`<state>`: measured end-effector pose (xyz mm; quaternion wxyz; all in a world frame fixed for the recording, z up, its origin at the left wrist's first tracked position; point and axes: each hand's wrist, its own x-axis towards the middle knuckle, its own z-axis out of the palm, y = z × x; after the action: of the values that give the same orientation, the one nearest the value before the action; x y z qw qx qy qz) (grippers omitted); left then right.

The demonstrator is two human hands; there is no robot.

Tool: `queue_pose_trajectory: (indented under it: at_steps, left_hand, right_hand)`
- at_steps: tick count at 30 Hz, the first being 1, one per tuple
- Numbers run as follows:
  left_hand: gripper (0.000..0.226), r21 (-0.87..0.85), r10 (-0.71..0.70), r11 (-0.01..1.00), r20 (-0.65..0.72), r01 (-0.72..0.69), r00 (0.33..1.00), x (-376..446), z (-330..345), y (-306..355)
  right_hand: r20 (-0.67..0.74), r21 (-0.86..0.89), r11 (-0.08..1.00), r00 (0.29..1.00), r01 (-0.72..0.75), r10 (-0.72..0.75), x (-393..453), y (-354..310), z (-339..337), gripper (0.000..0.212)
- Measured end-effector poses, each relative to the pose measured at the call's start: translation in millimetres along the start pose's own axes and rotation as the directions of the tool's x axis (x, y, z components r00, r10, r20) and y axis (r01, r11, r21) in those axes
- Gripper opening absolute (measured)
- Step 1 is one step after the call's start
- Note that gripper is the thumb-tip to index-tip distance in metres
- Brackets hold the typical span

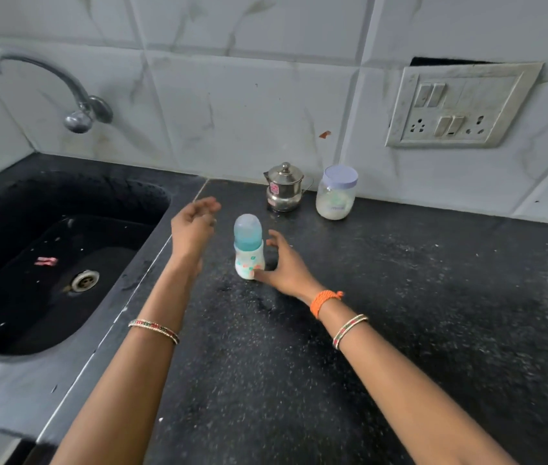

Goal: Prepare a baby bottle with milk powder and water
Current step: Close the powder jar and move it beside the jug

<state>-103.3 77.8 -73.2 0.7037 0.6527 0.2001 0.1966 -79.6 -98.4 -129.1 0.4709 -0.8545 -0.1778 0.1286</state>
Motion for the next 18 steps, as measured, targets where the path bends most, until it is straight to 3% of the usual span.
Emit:
queue_pose_trajectory:
  at_steps: [3,6,13,18]
  left_hand:
    - [0.033,0.01,-0.101,0.995,0.06,0.101,0.993,-8,-13,-23]
    - [0.029,0.03,-0.166,0.986,0.09,0.164,0.982,-11,-13,-40]
    - [0.024,0.052,-0.2,0.98,0.177,0.194,0.964,3,16,-53]
    - [0.023,0.1,-0.218,0.975,0.274,0.197,0.937,-4,49,-57]
  right_hand:
    - [-0.071,0.118,0.992,0.997,0.052,-0.044,1,6,22,0.066]
    - [-0.138,0.127,0.991,0.99,0.034,-0.016,7,11,22,0.051]
    - [-0.355,0.079,0.997,0.934,-0.015,0.042,9,32,-21,0.05]
    - [-0.351,0.038,0.996,0.932,-0.078,0.086,-9,48,-40,0.055]
